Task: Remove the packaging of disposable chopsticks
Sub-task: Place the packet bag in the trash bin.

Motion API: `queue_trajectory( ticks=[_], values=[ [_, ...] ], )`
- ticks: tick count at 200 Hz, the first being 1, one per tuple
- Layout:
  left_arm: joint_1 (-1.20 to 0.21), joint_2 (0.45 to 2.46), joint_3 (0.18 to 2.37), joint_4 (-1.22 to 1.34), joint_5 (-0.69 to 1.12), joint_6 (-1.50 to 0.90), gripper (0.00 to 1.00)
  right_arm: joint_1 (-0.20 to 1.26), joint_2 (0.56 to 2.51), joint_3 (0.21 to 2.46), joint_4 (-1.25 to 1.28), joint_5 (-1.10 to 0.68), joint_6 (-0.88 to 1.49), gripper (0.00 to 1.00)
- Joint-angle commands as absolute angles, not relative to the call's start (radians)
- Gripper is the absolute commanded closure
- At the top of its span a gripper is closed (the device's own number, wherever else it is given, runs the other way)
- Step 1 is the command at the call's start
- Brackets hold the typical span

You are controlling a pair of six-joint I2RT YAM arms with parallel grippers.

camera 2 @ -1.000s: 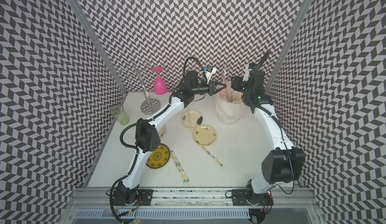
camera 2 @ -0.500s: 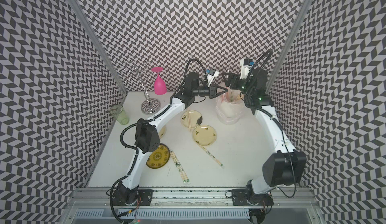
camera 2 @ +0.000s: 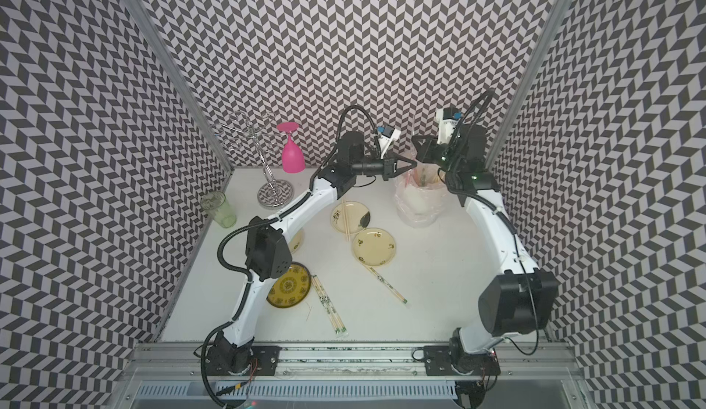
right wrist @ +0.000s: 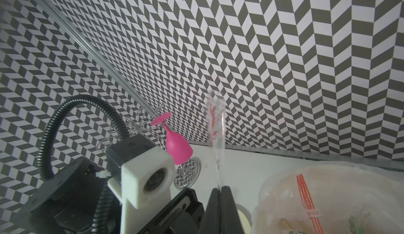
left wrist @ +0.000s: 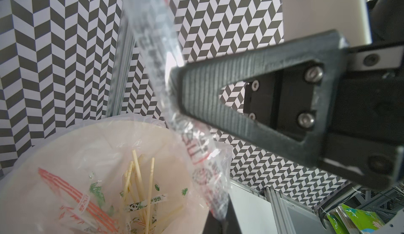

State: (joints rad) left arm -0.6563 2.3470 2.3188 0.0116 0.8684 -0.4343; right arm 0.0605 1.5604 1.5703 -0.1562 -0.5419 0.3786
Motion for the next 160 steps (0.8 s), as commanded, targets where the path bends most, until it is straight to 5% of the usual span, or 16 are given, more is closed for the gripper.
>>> queue_trajectory(
  ticks=[1,25,64,73,96,108,160],
  values=[
    [-0.663,2.288,2.312,-0.008,0.867,-0.407,1.00,0.061,1.547,1.596,-0.110,-0.504,0.377,1.00],
    [-0.658,2.273,2.295,-0.002,0.853,-0.399,1.00,0.058,1.529,1.584,-0.103,-0.454,0.382,1.00],
    [-0.650,2.239,2.227,0.088,0.850,-0.418,0.49,0.048,1.519,1.588,-0.095,-0.384,0.382,1.00],
    [-0.649,2.235,2.224,0.092,0.845,-0.415,0.26,0.045,1.521,1.590,-0.098,-0.354,0.386,1.00],
    [-0.639,2.217,2.204,0.074,0.841,-0.407,0.15,0.035,1.536,1.606,-0.105,-0.278,0.362,1.00],
    [-0.630,2.183,2.154,0.069,0.818,-0.399,0.01,0.033,1.553,1.618,-0.116,-0.238,0.334,1.00],
    [-0.583,1.943,1.848,0.101,0.698,-0.331,0.00,0.042,1.609,1.548,-0.099,-0.120,0.218,1.00]
  ],
)
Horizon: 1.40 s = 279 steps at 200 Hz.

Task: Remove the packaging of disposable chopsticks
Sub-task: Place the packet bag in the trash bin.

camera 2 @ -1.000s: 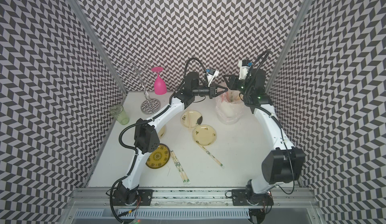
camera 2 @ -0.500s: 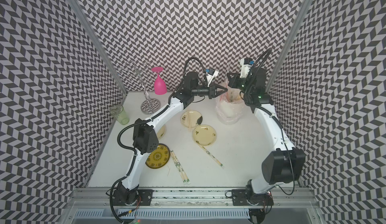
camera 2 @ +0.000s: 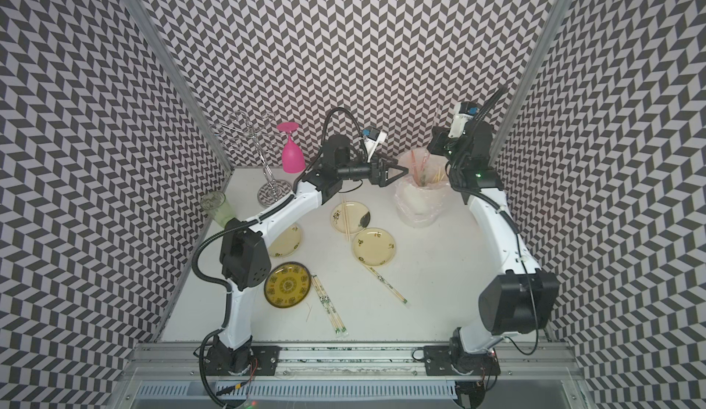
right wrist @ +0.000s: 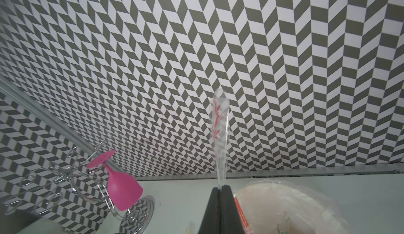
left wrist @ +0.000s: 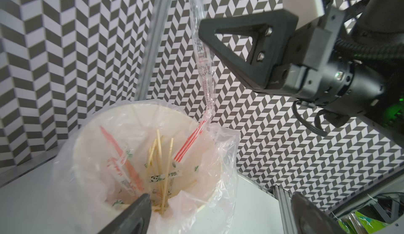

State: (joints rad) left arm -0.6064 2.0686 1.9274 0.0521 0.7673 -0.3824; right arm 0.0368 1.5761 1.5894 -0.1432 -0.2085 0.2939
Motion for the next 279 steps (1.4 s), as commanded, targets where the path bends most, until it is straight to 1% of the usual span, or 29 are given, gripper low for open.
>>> queue_trajectory(
  ticks=[1,21,42,55,69,77,90,99,109,127,150,187,225,237,249,262,279],
  values=[
    [-0.581,1.938,1.844,0.101,0.696,-0.330,0.00,0.042,1.611,1.546,-0.099,-0.119,0.216,1.00],
    [-0.565,1.867,1.764,0.100,0.680,-0.310,0.00,0.056,1.643,1.546,-0.122,-0.098,0.177,1.00],
    [-0.548,1.811,1.695,0.113,0.671,-0.308,0.00,0.064,1.652,1.560,-0.155,-0.135,0.178,1.00],
    [-0.539,1.786,1.665,0.117,0.665,-0.310,0.00,0.077,1.634,1.563,-0.162,-0.141,0.183,0.85],
    [-0.532,1.764,1.638,0.124,0.661,-0.314,0.00,0.090,1.612,1.576,-0.180,-0.141,0.183,0.64],
    [-0.530,1.752,1.625,0.127,0.660,-0.314,0.00,0.094,1.599,1.583,-0.192,-0.138,0.187,0.57],
    [-0.526,1.733,1.606,0.129,0.652,-0.316,0.00,0.095,1.579,1.597,-0.214,-0.130,0.200,0.50],
    [-0.525,1.719,1.593,0.130,0.649,-0.317,0.00,0.095,1.567,1.608,-0.231,-0.128,0.210,0.48],
    [-0.525,1.702,1.580,0.130,0.647,-0.315,0.00,0.095,1.555,1.621,-0.249,-0.132,0.223,0.43],
    [-0.519,1.665,1.547,0.130,0.635,-0.310,0.00,0.093,1.559,1.671,-0.322,-0.152,0.250,0.39],
    [-0.508,1.623,1.503,0.126,0.630,-0.302,0.00,0.090,1.577,1.709,-0.402,-0.206,0.301,0.39],
    [-0.484,1.550,1.430,0.114,0.617,-0.288,0.00,0.091,1.530,1.624,-0.372,-0.238,0.339,0.39],
    [-0.443,1.485,1.382,0.080,0.617,-0.272,0.00,0.112,1.489,1.625,-0.411,-0.275,0.321,0.43],
    [-0.423,1.453,1.357,0.071,0.607,-0.263,0.00,0.145,1.442,1.630,-0.407,-0.258,0.303,0.43],
    [-0.401,1.410,1.323,0.063,0.589,-0.249,0.00,0.205,1.390,1.637,-0.410,-0.196,0.270,0.44],
    [-0.376,1.347,1.274,0.053,0.543,-0.221,0.00,0.291,1.342,1.640,-0.431,-0.123,0.226,0.45],
    [-0.358,1.228,1.177,0.052,0.452,-0.164,0.00,0.432,1.290,1.607,-0.473,-0.076,0.187,0.48]
  ],
)
